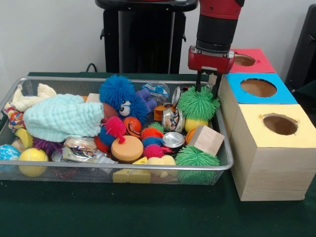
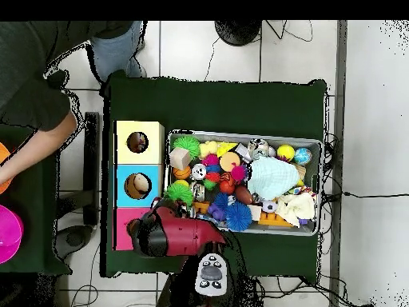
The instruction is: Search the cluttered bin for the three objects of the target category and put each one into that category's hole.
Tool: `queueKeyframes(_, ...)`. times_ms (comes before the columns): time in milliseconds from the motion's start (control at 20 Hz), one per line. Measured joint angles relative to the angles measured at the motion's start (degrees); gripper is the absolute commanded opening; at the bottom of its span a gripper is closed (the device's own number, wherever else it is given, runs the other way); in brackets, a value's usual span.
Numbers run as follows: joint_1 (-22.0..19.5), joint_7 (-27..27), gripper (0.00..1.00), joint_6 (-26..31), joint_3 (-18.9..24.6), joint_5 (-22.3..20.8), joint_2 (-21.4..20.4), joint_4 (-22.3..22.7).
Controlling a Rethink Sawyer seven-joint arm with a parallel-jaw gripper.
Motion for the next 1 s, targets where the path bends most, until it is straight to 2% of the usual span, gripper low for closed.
queueKeyframes(700, 2.2, 0.0, 0.0, 0.1, -3.2, 0.0, -0.3, -0.5)
queueKeyframes(1000, 3.2, 0.0, 0.0, 2.6, -4.2, 0.0, -3.1, -0.5)
